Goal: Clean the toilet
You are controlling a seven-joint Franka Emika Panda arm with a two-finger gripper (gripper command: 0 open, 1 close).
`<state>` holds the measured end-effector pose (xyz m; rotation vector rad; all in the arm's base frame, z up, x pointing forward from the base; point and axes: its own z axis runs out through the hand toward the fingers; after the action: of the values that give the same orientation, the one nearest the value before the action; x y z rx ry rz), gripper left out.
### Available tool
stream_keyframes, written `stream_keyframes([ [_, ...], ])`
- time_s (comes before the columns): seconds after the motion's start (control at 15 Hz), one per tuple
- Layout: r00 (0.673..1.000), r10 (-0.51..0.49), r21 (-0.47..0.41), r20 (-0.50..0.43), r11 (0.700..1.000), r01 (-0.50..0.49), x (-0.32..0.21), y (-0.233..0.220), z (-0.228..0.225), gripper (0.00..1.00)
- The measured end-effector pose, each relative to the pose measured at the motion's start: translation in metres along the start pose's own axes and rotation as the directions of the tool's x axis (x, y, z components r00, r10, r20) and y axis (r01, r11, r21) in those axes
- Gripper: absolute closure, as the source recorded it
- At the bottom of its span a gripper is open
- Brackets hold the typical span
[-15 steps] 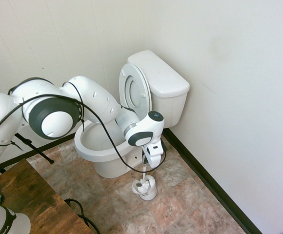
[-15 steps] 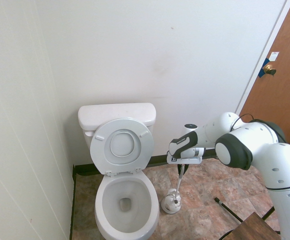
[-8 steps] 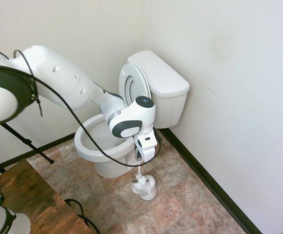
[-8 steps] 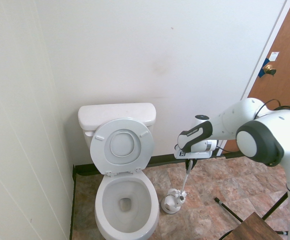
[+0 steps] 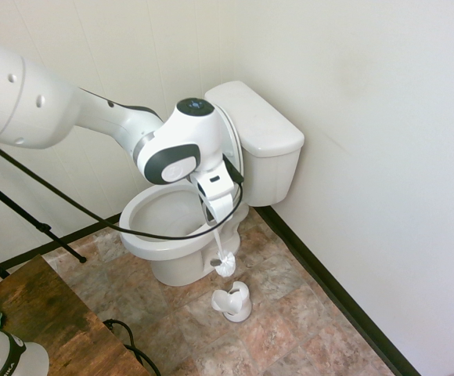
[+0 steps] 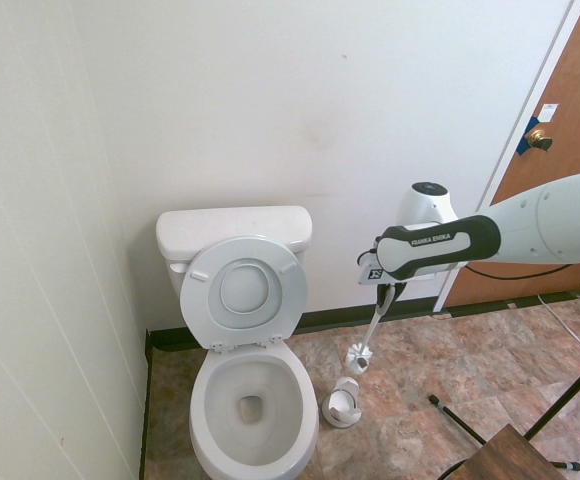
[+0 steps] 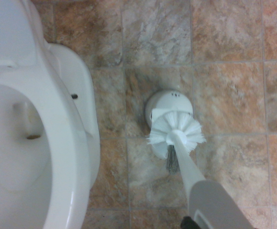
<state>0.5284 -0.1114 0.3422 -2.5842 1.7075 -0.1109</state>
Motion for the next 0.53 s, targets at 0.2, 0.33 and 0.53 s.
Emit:
stream_keyframes([
  [0.2, 0.998, -0.06, 0.02, -0.008, 0.998, 0.06, -0.042, -0.012, -0.033, 1.0],
  [0.33, 0.994, -0.107, 0.029, -0.007, 0.994, 0.107, -0.074, -0.022, -0.051, 1.0],
  [0.53, 0.987, -0.163, 0.031, -0.004, 0.986, 0.163, -0.119, -0.037, -0.066, 1.0],
])
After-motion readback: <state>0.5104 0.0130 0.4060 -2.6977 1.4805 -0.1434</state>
